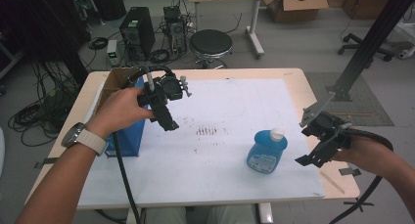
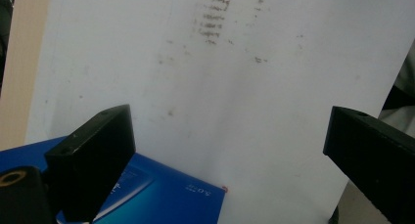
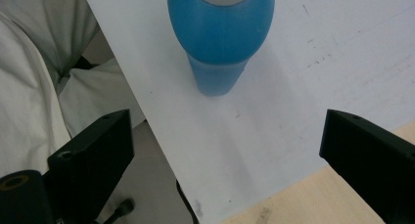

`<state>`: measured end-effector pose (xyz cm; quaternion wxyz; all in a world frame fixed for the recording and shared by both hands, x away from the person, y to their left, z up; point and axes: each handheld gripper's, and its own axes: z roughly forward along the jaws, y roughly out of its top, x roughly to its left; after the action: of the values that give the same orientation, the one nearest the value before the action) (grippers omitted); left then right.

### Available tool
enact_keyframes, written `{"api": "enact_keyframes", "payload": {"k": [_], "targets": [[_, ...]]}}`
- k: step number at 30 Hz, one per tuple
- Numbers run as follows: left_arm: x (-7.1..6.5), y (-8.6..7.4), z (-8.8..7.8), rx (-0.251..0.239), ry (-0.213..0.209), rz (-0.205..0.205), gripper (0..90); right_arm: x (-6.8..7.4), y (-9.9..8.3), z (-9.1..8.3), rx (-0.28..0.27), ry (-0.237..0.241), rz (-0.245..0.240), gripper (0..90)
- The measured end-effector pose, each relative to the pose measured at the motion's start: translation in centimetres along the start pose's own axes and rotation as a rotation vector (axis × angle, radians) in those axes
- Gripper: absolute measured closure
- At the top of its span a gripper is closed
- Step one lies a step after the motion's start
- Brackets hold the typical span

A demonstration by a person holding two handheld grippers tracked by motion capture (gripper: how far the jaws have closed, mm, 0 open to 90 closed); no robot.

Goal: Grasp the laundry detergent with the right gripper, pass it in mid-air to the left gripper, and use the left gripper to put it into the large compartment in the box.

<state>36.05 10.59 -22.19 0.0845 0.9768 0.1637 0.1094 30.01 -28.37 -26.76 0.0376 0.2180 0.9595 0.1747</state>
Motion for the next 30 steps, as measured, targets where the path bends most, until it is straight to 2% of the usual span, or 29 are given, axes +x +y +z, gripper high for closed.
{"api": "enact_keyframes", "payload": {"k": [24, 30], "targets": [[0.0, 0.4, 0.2, 0.010, -0.002, 0.001, 5.5, 0.0, -2.7, 3.1, -0.234, 0.019, 0.020, 5.7], [0.0, 0.4, 0.2, 0.011, -0.003, 0.002, 5.6, 0.0, -3.2, 3.6, -0.311, 0.022, 0.027, 5.6]]}}
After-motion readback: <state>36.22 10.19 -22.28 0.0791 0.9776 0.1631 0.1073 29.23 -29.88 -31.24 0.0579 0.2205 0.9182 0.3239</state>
